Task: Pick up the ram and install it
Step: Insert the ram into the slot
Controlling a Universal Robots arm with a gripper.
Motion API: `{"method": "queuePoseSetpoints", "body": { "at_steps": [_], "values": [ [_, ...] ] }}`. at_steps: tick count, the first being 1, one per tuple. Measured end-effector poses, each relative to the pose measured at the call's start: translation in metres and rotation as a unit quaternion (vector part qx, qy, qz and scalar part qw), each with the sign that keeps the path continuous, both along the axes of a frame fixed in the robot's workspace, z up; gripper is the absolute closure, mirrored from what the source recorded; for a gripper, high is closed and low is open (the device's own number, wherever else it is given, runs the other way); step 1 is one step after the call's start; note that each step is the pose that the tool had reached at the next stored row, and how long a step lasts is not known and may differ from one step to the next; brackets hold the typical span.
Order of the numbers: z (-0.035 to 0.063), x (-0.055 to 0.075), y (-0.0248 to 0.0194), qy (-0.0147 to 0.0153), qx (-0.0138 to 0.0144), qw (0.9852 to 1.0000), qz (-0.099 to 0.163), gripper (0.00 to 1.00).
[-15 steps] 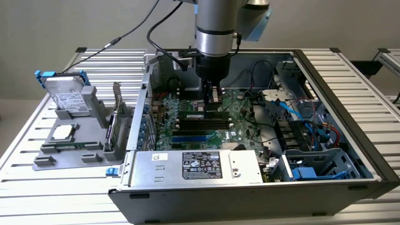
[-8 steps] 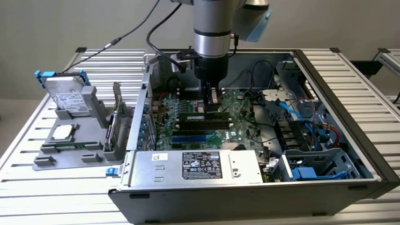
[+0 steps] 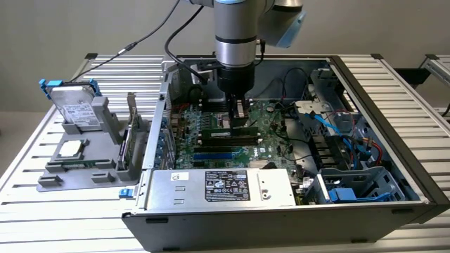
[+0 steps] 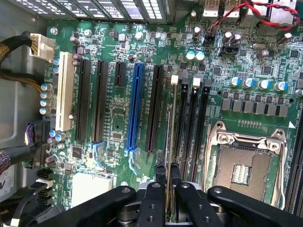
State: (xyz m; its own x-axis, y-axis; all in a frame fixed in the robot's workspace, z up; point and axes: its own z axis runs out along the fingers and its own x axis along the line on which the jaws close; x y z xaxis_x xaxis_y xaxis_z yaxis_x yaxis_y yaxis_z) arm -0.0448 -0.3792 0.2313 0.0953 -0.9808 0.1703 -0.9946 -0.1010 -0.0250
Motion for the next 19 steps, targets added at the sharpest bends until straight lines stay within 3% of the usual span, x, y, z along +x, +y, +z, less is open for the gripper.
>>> {"method": "queuePoseSetpoints", "body": {
  "at_steps": [5, 19],
  "values": [
    [-0.0013, -0.0021, 0.0003, -0.0023, -0.0009, 1.0, 0.001, 0.86],
    [-0.0063, -0.0024, 0.0004, -0.004, -0.0021, 1.0, 0.001, 0.86]
  ]
}}
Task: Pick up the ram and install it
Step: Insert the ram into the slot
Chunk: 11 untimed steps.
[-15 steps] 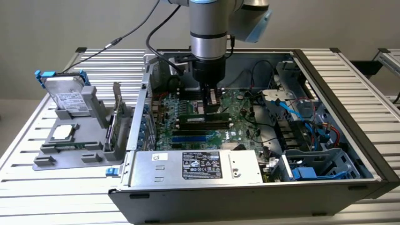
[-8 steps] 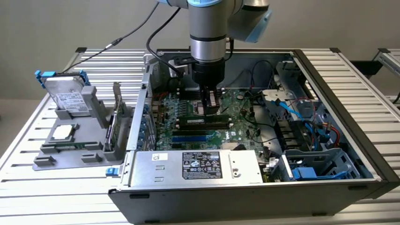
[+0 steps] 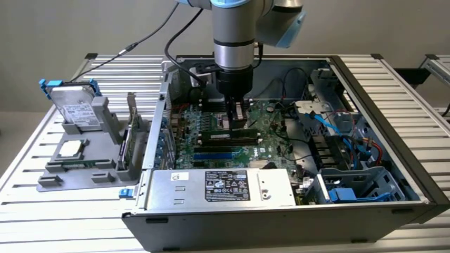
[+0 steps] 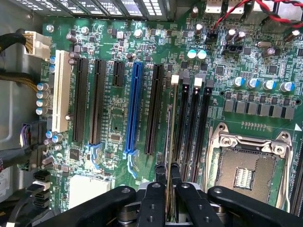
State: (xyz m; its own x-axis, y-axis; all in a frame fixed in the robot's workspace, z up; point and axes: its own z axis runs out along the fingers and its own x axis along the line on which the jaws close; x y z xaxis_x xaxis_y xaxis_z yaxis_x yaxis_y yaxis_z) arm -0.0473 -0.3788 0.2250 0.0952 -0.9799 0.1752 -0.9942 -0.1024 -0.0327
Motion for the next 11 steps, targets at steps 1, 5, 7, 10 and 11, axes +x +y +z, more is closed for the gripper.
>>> {"method": "queuePoseSetpoints", "body": {
  "at_steps": [1, 5, 7, 10, 11],
  "values": [
    [0.0, 0.0, 0.0, -0.0004, 0.0, 1.0, 0.0, 0.86],
    [0.0, 0.0, 0.0, -0.002, 0.0, 1.0, -0.002, 0.86],
    [0.0001, 0.0, -0.0001, -0.0028, -0.0001, 1.0, -0.005, 0.86],
    [0.0001, 0.0, -0.0001, -0.0033, -0.0001, 1.0, -0.009, 0.86],
    [0.0001, -0.0001, -0.0001, -0.0034, -0.0002, 0.9999, -0.01, 0.86]
  ]
}}
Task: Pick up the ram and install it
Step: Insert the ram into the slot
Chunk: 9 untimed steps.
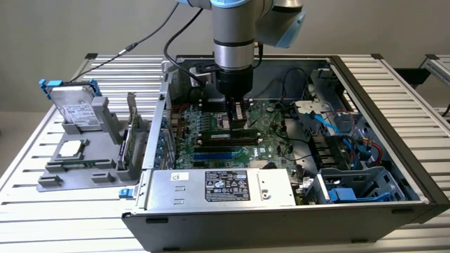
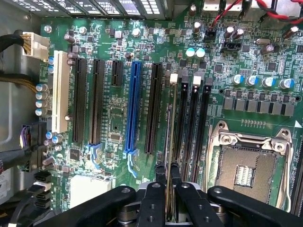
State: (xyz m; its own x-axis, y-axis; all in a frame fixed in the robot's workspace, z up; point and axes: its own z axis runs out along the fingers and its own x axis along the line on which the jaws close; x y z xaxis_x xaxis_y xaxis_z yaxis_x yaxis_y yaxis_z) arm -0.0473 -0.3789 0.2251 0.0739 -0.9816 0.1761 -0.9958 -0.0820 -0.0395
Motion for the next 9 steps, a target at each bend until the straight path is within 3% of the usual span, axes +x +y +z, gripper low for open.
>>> {"method": "queuePoseSetpoints", "body": {
  "at_steps": [9],
  "values": [
    [-0.0009, 0.0, -0.0002, -0.0004, 0.0001, 1.0, -0.003, 0.86]
  ]
}}
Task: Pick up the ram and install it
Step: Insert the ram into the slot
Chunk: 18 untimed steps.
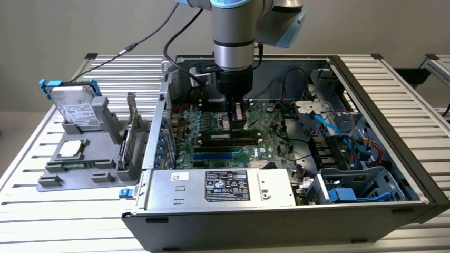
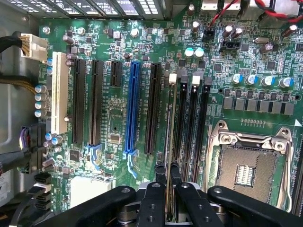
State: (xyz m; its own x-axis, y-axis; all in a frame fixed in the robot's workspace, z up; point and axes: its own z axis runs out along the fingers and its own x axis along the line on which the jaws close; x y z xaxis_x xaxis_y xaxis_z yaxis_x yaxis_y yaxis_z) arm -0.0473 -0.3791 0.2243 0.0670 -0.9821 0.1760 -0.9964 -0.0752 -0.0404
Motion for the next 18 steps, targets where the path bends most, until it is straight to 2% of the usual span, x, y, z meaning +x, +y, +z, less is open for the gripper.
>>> {"method": "queuePoseSetpoints", "body": {
  "at_steps": [18],
  "values": [
    [-0.0037, 0.0012, -0.0017, 0.0, 0.0001, 1.0, -0.005, 0.86]
  ]
}}
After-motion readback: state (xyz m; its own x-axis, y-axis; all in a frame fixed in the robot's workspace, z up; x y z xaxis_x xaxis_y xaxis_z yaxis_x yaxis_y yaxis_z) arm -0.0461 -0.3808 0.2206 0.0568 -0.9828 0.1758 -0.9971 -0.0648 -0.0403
